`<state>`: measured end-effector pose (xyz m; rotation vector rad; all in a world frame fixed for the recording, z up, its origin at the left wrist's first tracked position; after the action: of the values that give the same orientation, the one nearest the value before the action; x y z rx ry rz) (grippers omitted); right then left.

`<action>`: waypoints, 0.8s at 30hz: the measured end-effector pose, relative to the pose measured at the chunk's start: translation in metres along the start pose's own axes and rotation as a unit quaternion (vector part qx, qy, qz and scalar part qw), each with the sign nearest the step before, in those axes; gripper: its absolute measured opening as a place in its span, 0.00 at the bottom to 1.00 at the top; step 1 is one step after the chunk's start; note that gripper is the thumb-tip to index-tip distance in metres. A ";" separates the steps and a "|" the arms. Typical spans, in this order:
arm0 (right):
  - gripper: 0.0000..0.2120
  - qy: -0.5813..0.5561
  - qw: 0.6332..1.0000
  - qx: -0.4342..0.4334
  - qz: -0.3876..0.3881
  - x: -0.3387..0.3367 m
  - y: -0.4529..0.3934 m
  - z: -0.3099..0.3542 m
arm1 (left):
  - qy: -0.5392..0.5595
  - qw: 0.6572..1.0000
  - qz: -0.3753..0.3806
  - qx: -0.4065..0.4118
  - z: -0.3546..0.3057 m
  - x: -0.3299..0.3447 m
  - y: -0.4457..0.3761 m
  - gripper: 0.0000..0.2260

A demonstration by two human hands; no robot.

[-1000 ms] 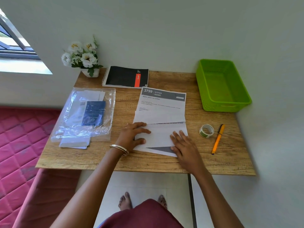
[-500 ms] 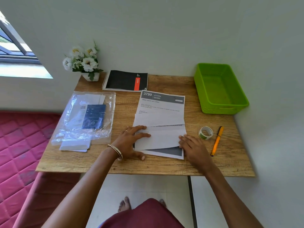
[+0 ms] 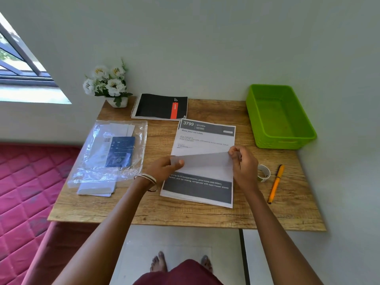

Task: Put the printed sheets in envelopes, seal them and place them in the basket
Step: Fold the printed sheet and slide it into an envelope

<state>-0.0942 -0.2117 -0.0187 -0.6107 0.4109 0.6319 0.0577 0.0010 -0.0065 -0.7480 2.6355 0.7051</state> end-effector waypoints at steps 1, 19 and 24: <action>0.09 -0.002 1.000 0.020 -0.007 0.002 -0.004 -0.002 | -0.016 0.999 -0.040 -0.002 0.000 0.000 -0.006 0.11; 0.22 0.256 0.930 -0.063 0.255 0.062 0.013 -0.003 | -0.259 0.941 -0.218 0.008 0.006 0.017 -0.049 0.19; 0.35 0.271 0.885 -0.115 0.362 0.081 0.014 0.013 | -0.386 0.902 -0.175 0.077 0.011 0.026 -0.048 0.18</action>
<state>-0.0411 -0.1604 -0.0577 -0.8683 1.1318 1.2402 0.0647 -0.0392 -0.0440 -0.6834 1.7523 0.5291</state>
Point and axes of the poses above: each hand's wrist, its own y-axis away from the middle knuckle, its own x-axis out of the palm, z = x × y, the point moved 2 cm from there along -y, towards the middle knuckle
